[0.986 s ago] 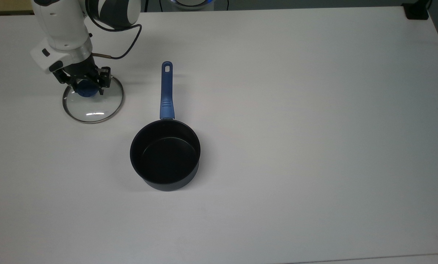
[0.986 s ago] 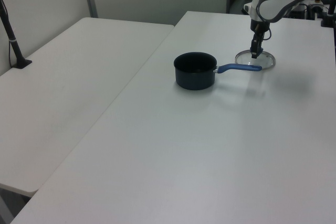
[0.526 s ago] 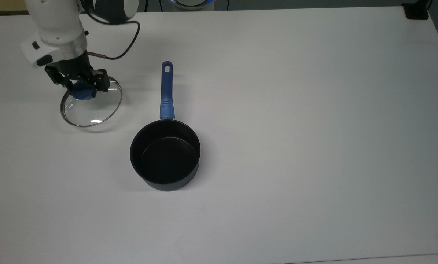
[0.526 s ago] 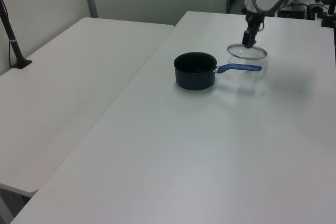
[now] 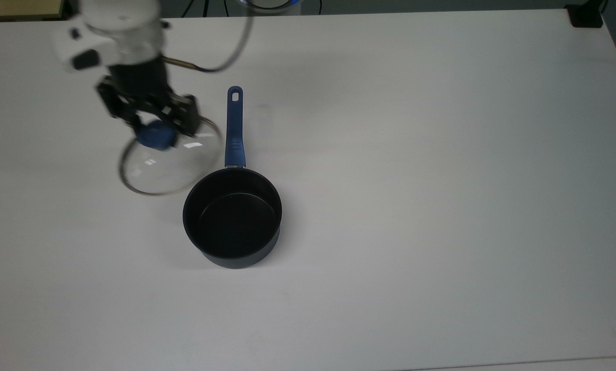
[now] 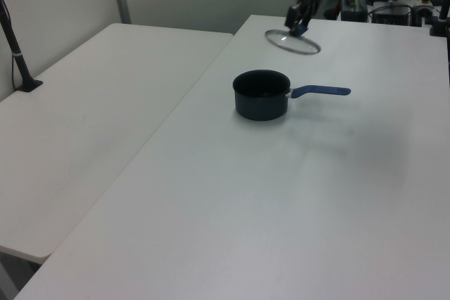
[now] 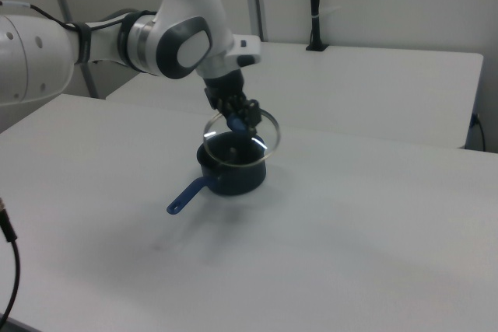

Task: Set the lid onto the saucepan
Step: 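Carry the lid over the saucepan and lower it onto the rim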

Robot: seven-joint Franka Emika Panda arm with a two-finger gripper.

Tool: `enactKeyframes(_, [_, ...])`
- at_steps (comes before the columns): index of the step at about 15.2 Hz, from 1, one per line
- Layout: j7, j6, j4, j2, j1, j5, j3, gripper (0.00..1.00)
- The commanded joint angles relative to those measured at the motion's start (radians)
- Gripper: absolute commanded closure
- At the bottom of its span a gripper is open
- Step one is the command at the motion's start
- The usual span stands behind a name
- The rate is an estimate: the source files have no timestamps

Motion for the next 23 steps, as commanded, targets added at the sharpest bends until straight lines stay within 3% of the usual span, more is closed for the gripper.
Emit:
enactKeyframes(1, [0.189,-0.011,0.125,0.106,0.069,-0.002,-0.004,0.72])
enactKeyframes(5, [0.269,-0.007,0.202,0.198,0.106,-0.022,-0.006,0.71])
enactKeyframes(9, [0.298,0.041,0.208,0.235,0.137,-0.053,-0.004,0.7])
enactKeyframes(18, [0.288,0.033,0.187,0.232,0.14,-0.165,-0.001,0.67])
enactKeyframes(19, [0.277,0.032,0.178,0.232,0.147,-0.168,-0.001,0.6])
enactKeyframes(23, [0.272,0.03,0.161,0.23,0.167,-0.18,-0.001,0.57])
